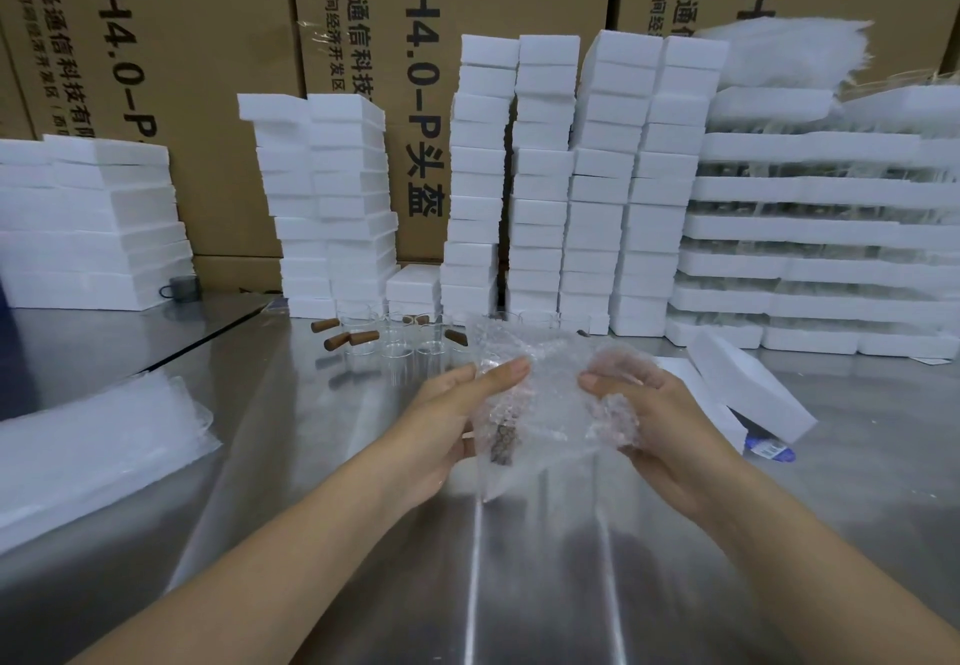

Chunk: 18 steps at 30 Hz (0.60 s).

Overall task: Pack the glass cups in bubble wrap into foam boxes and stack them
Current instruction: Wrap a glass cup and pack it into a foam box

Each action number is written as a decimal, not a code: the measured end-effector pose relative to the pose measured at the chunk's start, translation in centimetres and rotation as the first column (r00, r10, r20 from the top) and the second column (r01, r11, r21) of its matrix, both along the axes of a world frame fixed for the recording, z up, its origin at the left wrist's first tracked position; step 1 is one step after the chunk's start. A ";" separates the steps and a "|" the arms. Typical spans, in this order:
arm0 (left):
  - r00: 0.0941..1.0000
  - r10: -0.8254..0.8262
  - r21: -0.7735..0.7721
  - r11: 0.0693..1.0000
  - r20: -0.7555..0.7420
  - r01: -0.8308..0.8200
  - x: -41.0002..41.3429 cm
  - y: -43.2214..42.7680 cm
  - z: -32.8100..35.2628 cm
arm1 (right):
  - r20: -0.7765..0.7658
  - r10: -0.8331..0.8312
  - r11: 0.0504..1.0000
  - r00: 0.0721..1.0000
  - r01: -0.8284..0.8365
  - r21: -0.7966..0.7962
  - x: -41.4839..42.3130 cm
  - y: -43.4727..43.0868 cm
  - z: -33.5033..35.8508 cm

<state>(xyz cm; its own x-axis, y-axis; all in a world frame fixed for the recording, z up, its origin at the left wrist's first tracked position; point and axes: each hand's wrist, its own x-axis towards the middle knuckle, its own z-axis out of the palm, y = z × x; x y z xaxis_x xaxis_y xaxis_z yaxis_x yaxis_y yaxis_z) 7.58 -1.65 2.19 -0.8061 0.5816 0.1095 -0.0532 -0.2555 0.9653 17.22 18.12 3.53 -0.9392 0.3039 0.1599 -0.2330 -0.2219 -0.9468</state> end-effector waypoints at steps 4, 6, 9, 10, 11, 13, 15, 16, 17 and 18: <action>0.999 -0.019 -0.001 1.000 0.047 0.019 0.4 0.4 -0.1 | -0.063 0.039 0.999 0.997 -0.039 0.001 -0.1 0.2 0.0; 0.998 -0.035 0.014 0.999 0.057 0.034 0.6 0.5 -0.1 | -0.088 0.050 0.998 0.995 -0.046 0.042 -0.1 0.2 -0.1; 0.995 -0.025 0.083 0.996 0.102 0.016 0.4 0.6 -0.3 | -0.034 0.045 0.999 0.998 -0.045 -0.003 0.1 0.4 -0.3; 0.993 -0.017 0.104 0.995 0.114 0.005 0.3 0.5 -0.3 | -0.006 0.073 0.997 0.997 -0.073 0.005 0.2 0.3 -0.3; 0.992 -0.012 0.124 0.992 0.122 -0.003 0.2 0.5 -0.3 | 0.017 0.113 0.993 0.993 -0.114 0.021 0.2 0.1 -0.3; 0.991 -0.024 0.152 0.988 0.129 0.004 0.2 0.4 -0.4 | 0.060 0.177 0.980 0.982 -0.182 0.079 0.0 -0.3 -0.7; 0.991 -0.045 0.133 0.991 0.124 0.028 0.3 0.3 -0.4 | 0.095 0.165 0.968 0.982 -0.179 0.173 -0.1 -1.1 -1.1; 0.992 -0.050 0.099 0.994 0.117 0.038 0.5 0.3 -0.3 | 0.107 0.131 0.966 0.986 -0.151 0.208 -0.1 -1.4 -1.3; 0.993 -0.047 0.059 0.997 0.108 0.041 0.7 0.3 -0.2 | 0.116 0.085 0.967 0.990 -0.110 0.230 -0.1 -1.8 -1.5; 0.994 -0.046 0.023 0.999 0.098 0.044 0.9 0.4 -0.2 | 0.116 0.046 0.969 0.992 -0.073 0.237 -0.1 -2.2 -1.6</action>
<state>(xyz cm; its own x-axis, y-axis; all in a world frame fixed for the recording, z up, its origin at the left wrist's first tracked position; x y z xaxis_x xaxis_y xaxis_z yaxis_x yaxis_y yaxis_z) 8.50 -1.24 2.00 -0.7867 0.6159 0.0429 -0.1600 -0.2705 0.9493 17.14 15.95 1.93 -0.9702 0.2123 0.1170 -0.1187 0.0048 -0.9929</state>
